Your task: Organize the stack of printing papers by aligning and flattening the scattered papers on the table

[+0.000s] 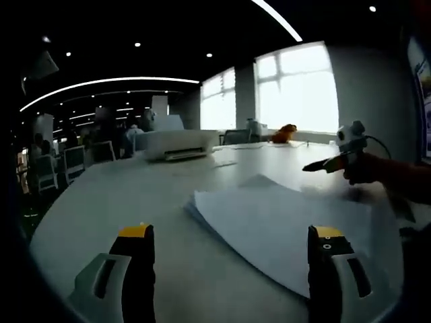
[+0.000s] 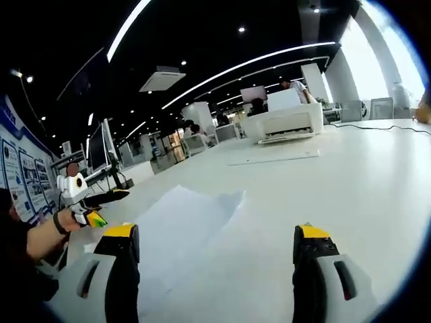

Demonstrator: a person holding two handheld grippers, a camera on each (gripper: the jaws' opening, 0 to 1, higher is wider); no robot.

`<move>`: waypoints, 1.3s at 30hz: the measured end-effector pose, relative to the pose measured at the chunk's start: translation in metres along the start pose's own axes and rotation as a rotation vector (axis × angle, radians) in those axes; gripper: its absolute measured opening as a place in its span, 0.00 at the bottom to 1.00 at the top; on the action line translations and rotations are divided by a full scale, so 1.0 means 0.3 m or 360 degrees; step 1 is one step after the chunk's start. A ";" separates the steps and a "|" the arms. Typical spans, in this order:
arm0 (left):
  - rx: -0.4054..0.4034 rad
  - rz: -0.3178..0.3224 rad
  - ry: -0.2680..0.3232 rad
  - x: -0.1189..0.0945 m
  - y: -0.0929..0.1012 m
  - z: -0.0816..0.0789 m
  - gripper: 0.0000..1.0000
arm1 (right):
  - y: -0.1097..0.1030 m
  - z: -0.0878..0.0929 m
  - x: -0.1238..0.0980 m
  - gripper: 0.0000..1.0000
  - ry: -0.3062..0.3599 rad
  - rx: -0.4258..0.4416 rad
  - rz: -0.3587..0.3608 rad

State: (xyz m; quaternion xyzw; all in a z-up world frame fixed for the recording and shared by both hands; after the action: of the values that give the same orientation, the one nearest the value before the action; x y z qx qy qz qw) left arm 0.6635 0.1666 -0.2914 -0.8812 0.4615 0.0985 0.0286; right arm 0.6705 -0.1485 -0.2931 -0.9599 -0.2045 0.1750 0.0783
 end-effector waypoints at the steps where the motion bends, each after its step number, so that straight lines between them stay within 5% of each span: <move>1: -0.0002 0.0002 0.0000 -0.002 0.001 0.001 0.97 | 0.015 -0.003 -0.020 0.90 0.0002 0.0023 0.0003; 10: -0.0017 0.0026 0.0006 -0.042 0.006 -0.015 0.97 | 0.080 -0.019 -0.036 0.90 0.0012 0.0007 0.0022; 24: -0.0006 0.0056 0.0050 -0.125 0.032 -0.064 0.97 | 0.044 -0.053 -0.125 0.90 0.0045 -0.0069 0.0018; 39: 0.0008 0.0100 0.0052 -0.211 0.098 -0.102 0.97 | 0.014 -0.085 -0.333 0.90 0.0073 0.0032 -0.0016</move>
State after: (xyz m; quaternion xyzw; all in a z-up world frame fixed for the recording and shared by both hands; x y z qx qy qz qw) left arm 0.6089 0.1966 -0.2477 -0.8677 0.4895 0.0837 0.0203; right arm 0.5960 -0.1962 -0.2399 -0.9618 -0.2057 0.1547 0.0935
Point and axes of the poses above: the point that each gripper's makers call its tool centre point, and the gripper's own axes: x roughly forward along the fingers, y roughly to its right, z roughly out of its underside, the point moved 6 cm from there along -x, roughly backward along the fingers, and after that the axes turned 14 degrees about z, right-handed, at the moved point
